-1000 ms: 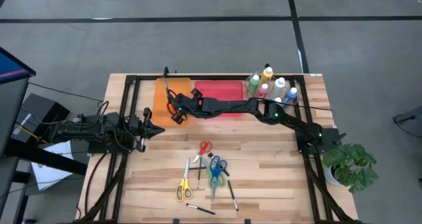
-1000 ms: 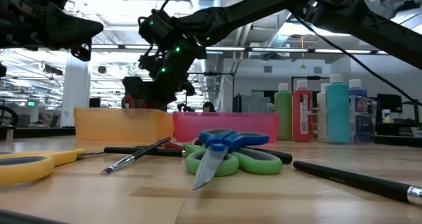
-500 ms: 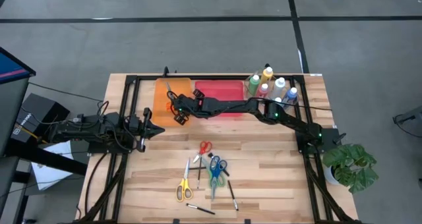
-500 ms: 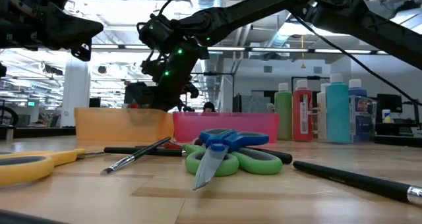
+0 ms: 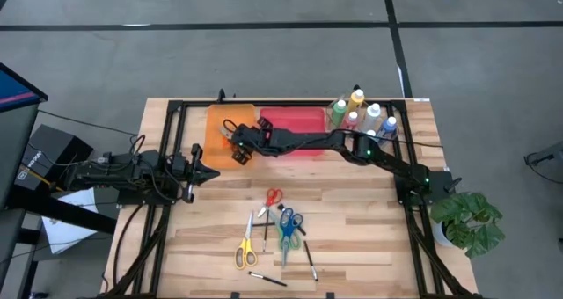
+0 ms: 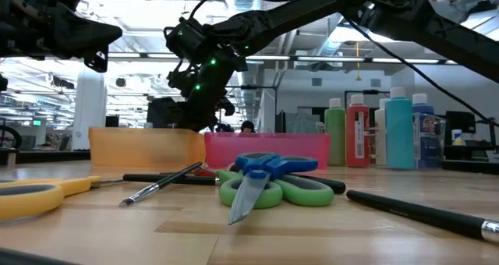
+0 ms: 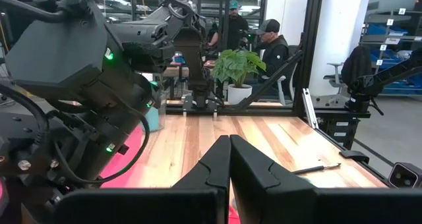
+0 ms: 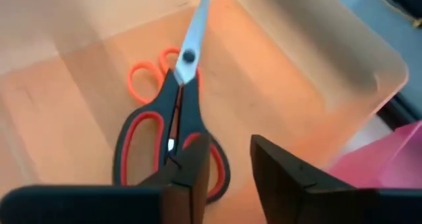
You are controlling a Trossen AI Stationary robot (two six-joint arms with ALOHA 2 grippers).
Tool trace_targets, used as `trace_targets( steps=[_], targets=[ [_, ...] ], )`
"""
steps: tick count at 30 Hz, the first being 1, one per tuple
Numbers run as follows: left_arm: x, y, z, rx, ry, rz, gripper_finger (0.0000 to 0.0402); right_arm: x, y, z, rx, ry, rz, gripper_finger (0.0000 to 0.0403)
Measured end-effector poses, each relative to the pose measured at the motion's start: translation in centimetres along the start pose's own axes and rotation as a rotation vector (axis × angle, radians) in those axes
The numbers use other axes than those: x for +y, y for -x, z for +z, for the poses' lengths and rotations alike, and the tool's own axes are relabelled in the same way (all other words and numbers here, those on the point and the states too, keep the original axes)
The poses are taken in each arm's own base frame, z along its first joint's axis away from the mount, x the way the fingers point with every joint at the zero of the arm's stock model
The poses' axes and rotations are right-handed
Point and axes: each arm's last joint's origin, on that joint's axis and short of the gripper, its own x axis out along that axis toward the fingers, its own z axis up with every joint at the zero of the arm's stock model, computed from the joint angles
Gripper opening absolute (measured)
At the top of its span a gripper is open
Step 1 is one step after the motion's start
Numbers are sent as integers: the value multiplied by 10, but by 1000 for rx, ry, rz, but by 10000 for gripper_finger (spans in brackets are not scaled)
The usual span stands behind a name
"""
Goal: Pick & Place Paint Supplies
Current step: Put the black paintbrush into the pink bin
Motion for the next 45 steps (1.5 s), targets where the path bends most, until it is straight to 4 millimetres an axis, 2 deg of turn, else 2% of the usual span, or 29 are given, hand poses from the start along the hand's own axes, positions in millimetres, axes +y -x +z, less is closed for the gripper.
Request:
trace_targets(
  steps=[2,4,8,11,15,18,22,25,28,32,36,39,41,45],
  targets=[
    [0,0,0,0,0,0,2,-3,6,4,1,34,-1,122],
    [0,0,0,0,0,0,2,-5,20,17,-34,59,8,137],
    [0,0,0,0,0,0,2,-19,83,50,-89,103,32,161],
    [0,0,0,0,0,0,2,-28,136,60,-64,173,46,170],
    [0,0,0,0,0,0,2,-40,210,60,-9,234,74,172],
    [0,0,0,0,0,0,2,-51,262,52,44,226,89,167],
    [0,0,0,0,0,0,2,-54,313,34,115,178,84,159],
    [0,0,0,0,0,0,2,-42,343,15,146,155,56,154],
    [0,0,0,0,0,0,2,-18,363,-7,162,143,35,153],
    [0,0,0,0,0,0,2,20,386,-34,155,89,89,160],
    [0,0,0,0,0,0,2,54,401,-61,174,-4,119,173],
    [0,0,0,0,0,0,2,77,407,-77,196,-86,166,185],
    [0,0,0,-2,0,1,2,84,415,-91,237,-109,163,193],
    [0,0,2,-22,0,-1,2,114,402,-120,379,-137,138,207]
  ],
)
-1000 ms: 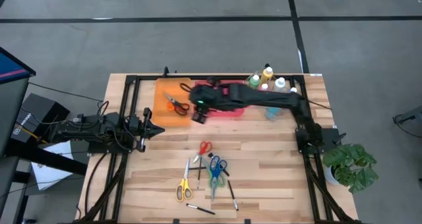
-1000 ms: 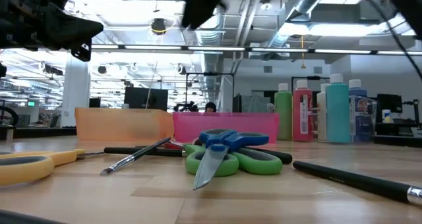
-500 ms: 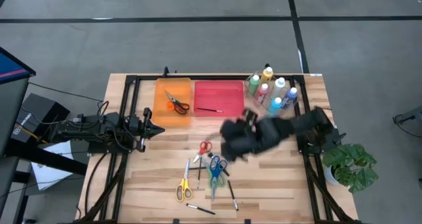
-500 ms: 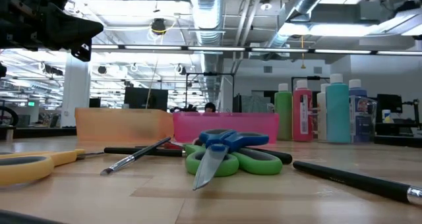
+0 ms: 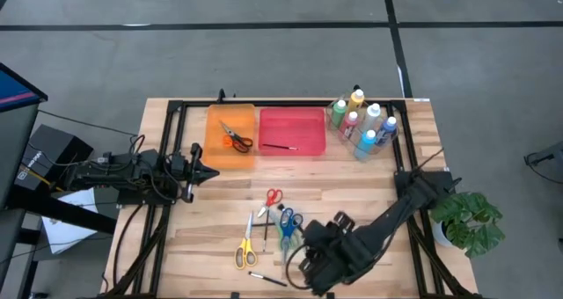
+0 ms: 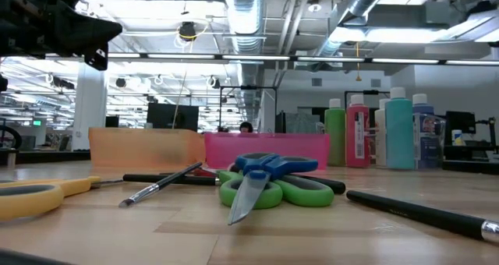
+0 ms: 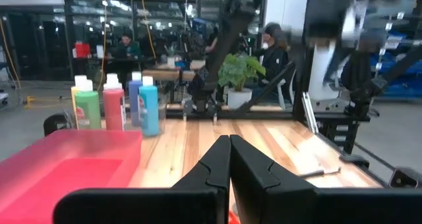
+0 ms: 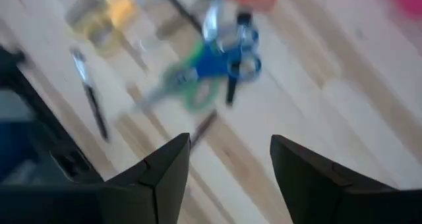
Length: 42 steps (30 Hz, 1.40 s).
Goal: Pick & Place Paint Supplies
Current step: Put the black paintbrush into the pink bin
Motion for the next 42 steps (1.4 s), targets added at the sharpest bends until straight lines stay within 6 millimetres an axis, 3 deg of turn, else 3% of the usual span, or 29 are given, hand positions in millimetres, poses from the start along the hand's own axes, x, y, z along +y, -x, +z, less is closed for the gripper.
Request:
trace_targets(
  steps=[4,9,16,24,34,42],
  targets=[
    [0,0,2,-18,-1,-1,2,18,-19,-11,119,-5,38,214],
    [0,0,4,-41,-1,-1,2,38,-59,-30,287,13,-6,214],
    [0,0,4,-46,-1,-2,2,60,-98,-50,405,1,2,214],
    [0,0,6,-58,-2,-2,2,69,-98,-64,406,-63,21,214],
    [0,0,6,-57,-1,-2,2,69,-96,-67,385,-57,15,214],
    [0,0,6,-57,-2,-2,2,71,-133,-85,424,-65,40,214]
  ],
)
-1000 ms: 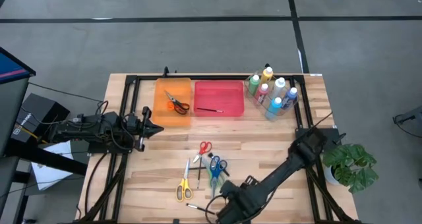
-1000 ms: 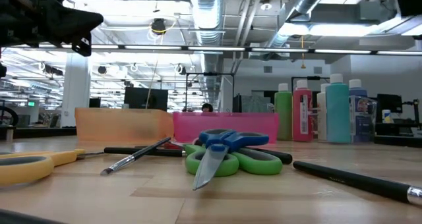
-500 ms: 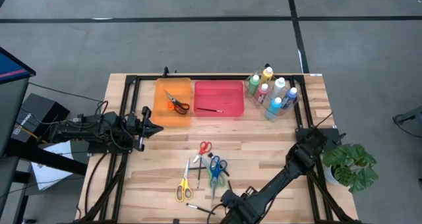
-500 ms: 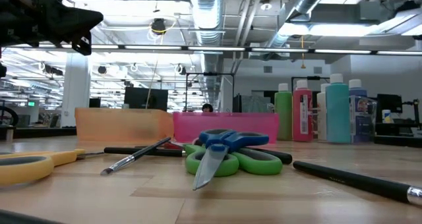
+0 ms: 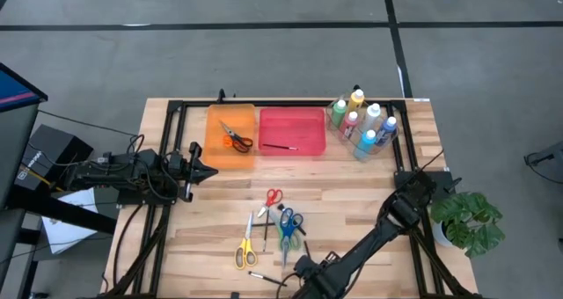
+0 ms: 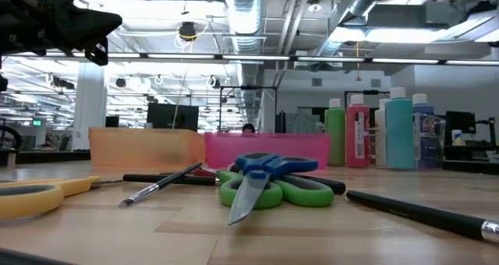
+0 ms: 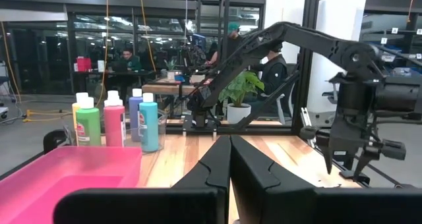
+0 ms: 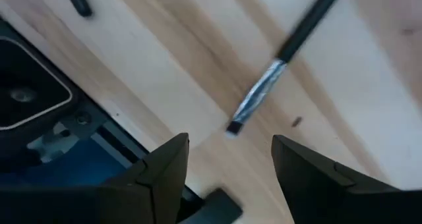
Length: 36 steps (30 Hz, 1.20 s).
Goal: Pick & Place Paint Supplies
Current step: Put the black paintbrush into the pink bin
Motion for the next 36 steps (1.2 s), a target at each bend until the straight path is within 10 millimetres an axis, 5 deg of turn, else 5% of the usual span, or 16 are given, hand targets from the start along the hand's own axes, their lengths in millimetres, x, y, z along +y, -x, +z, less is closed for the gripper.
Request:
trace_targets(
  steps=[16,36],
  targets=[
    [0,0,0,0,0,0,2,-7,-34,2,86,42,58,209],
    [0,0,0,0,0,0,2,-17,-32,17,99,111,-12,9]
  ],
)
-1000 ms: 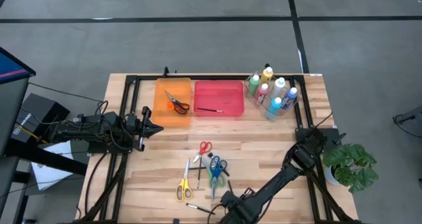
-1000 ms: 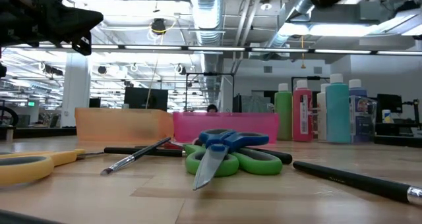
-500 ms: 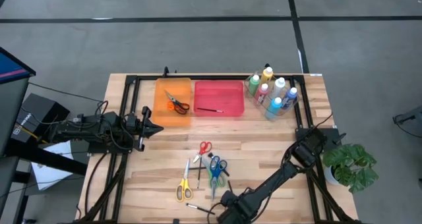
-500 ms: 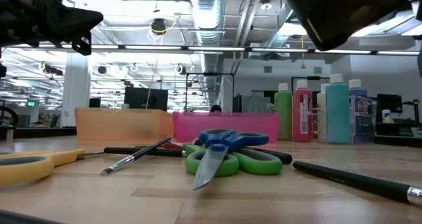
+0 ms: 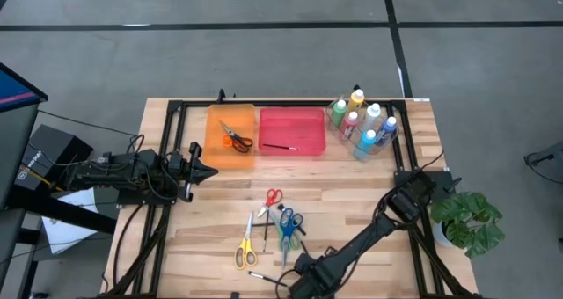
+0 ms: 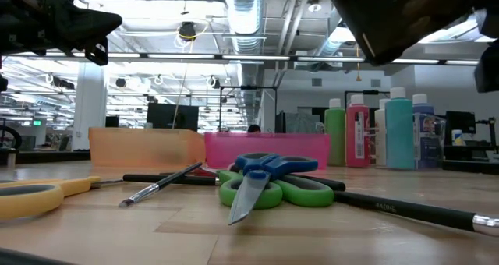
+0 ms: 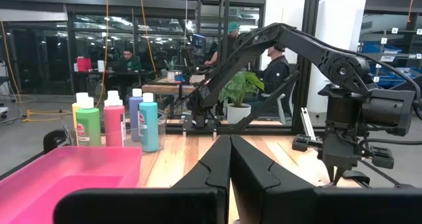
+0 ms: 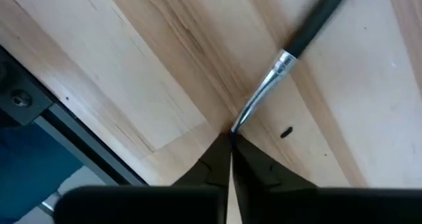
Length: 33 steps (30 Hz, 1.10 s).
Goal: Pick & Place Paint Supplies
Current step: Put the black paintbrush into the pink bin
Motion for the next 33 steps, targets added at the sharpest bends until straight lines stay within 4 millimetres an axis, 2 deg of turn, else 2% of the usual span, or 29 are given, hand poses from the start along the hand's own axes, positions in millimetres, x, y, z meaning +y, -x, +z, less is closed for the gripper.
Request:
trace_targets(
  steps=[7,14,18,23,28,33],
  targets=[
    [0,0,0,0,0,0,2,-3,2,0,7,45,-19,2],
    [0,0,0,0,0,0,2,-13,14,-15,8,53,-126,1],
    [0,0,0,0,0,0,2,-20,31,-31,27,36,-190,1],
    [0,0,0,0,0,0,2,-21,42,-44,5,37,-186,0],
    [0,0,0,0,0,0,2,-17,64,-48,-122,85,-91,0],
    [0,0,0,0,0,0,2,-17,98,-50,-295,96,26,0]
  ],
)
